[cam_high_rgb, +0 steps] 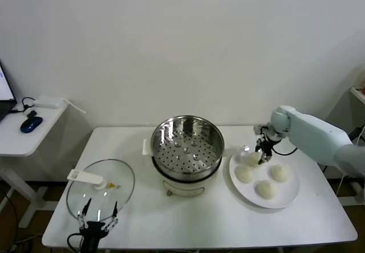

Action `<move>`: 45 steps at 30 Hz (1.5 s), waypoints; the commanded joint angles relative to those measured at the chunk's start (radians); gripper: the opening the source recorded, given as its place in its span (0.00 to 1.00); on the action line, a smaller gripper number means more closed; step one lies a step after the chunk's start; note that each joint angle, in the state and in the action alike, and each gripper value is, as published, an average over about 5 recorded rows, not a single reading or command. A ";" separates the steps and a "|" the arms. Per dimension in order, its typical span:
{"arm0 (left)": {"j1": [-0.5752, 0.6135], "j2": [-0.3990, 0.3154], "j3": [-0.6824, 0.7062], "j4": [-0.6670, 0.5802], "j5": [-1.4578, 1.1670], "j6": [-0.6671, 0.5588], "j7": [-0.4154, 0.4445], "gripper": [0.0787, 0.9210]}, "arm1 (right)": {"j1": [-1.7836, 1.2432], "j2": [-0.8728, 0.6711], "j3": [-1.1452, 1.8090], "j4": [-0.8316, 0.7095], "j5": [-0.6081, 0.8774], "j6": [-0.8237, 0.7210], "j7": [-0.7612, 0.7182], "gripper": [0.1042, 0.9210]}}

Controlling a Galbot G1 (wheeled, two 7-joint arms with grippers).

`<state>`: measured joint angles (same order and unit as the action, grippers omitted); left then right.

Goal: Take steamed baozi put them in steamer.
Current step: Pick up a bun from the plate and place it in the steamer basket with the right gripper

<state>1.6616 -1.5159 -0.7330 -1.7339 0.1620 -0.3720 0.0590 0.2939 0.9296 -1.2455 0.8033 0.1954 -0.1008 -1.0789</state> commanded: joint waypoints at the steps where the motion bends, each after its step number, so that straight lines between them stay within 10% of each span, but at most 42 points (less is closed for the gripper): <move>1: 0.001 -0.001 0.001 -0.004 0.003 -0.001 0.000 0.88 | 0.124 -0.034 -0.116 0.102 0.062 0.004 -0.011 0.59; 20: 0.008 -0.009 0.010 -0.033 0.023 -0.007 0.000 0.88 | 0.675 0.068 -0.376 0.484 0.319 0.165 0.038 0.59; 36: 0.016 -0.013 -0.001 -0.035 0.016 -0.011 -0.004 0.88 | 0.480 0.459 -0.364 0.040 0.042 0.878 0.210 0.59; 45: 0.015 -0.013 -0.004 -0.015 0.017 -0.021 -0.016 0.88 | 0.306 0.544 -0.297 -0.193 -0.053 0.973 0.209 0.61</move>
<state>1.6758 -1.5288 -0.7375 -1.7535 0.1781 -0.3923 0.0439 0.6945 1.3798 -1.5620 0.7824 0.2263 0.7072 -0.8968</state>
